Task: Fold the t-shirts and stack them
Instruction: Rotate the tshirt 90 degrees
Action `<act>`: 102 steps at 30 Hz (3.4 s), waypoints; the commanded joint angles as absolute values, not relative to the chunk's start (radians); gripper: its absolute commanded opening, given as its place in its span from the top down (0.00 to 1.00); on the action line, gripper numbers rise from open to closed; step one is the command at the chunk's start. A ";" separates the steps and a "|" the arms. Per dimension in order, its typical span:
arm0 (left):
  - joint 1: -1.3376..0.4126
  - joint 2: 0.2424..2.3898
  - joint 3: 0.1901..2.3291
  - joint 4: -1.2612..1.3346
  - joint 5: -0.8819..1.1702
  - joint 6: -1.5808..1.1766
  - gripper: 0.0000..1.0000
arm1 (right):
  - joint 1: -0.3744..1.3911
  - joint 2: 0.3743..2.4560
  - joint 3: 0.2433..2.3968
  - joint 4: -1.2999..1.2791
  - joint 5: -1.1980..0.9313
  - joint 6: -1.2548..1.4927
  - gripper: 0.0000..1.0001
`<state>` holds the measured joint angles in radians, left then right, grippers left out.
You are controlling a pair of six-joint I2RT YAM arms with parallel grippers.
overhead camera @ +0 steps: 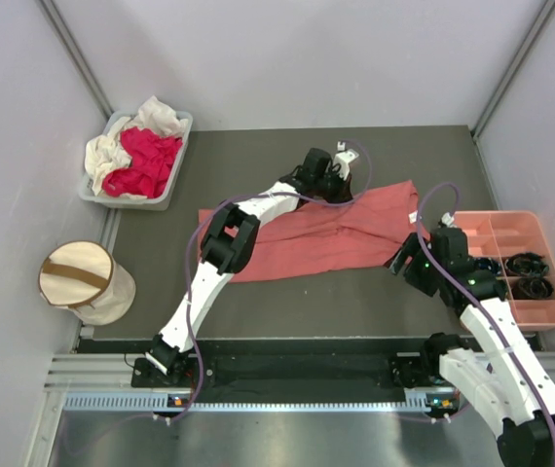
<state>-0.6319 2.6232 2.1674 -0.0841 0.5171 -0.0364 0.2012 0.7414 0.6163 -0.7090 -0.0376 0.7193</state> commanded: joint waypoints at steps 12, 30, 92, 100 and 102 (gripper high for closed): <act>-0.520 2.662 2.272 -0.107 0.242 -0.296 1.00 | 0.213 0.698 0.577 -0.687 -0.069 0.770 0.27; -0.275 2.530 2.103 -0.109 0.081 -0.459 1.00 | 0.705 1.382 0.750 -0.134 0.057 0.943 0.26; -0.276 2.281 1.632 -0.126 -0.104 -0.607 1.00 | 0.719 1.577 0.861 -0.406 0.178 0.815 1.00; -0.386 2.182 1.507 -0.167 -0.202 -0.715 1.00 | 0.675 1.468 0.807 -0.485 0.179 0.759 1.00; -0.417 2.160 1.476 -0.161 -0.216 -0.750 1.00 | 0.660 1.442 0.805 -0.515 0.186 0.739 1.00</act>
<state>-0.3576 2.2120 1.5574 -0.0582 -0.1650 -0.6701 0.6922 1.5089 0.8165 -0.4149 0.1623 0.8021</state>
